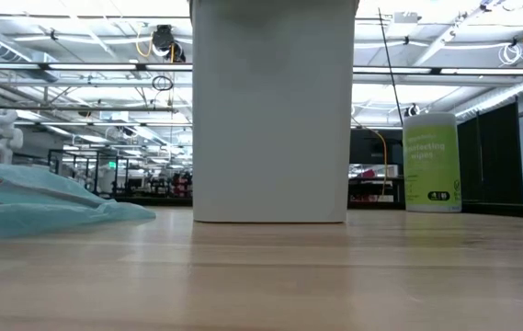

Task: Place trash/remove bag and relplace
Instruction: Remove the blue trash bag from the white trash bin

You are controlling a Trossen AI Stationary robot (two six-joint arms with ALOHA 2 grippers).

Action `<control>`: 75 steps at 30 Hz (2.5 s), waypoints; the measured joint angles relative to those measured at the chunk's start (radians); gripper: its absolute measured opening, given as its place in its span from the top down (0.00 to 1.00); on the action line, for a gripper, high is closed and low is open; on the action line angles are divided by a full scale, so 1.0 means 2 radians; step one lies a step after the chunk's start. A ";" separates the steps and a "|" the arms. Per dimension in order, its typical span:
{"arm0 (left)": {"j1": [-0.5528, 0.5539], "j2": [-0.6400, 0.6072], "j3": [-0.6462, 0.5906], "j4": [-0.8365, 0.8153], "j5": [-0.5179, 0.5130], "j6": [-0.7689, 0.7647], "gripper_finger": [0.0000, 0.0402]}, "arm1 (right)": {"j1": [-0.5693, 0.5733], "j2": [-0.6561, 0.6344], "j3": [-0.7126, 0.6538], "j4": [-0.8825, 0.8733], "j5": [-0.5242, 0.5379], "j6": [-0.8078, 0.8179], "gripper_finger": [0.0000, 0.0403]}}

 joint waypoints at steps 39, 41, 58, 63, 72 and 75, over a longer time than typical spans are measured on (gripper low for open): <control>0.000 0.000 0.000 -0.002 -0.002 0.000 1.00 | 0.008 0.006 0.128 0.020 0.162 -0.065 1.00; 0.000 0.000 0.000 -0.002 -0.003 0.000 1.00 | 0.008 0.006 0.151 0.015 0.166 -0.069 1.00; -0.001 -0.008 0.000 -0.004 -0.006 0.000 1.00 | 0.001 0.006 0.279 -0.175 0.162 0.073 0.96; -0.001 -0.007 0.000 -0.010 -0.006 0.000 1.00 | 0.007 0.006 0.279 -0.182 0.172 0.074 0.83; -0.002 -0.007 0.000 -0.015 -0.007 -0.001 1.00 | -0.007 -0.031 0.279 -0.358 0.042 0.186 0.61; -0.003 -0.007 0.000 -0.015 -0.007 -0.001 1.00 | -0.028 -0.033 0.279 -0.403 -0.080 0.213 0.61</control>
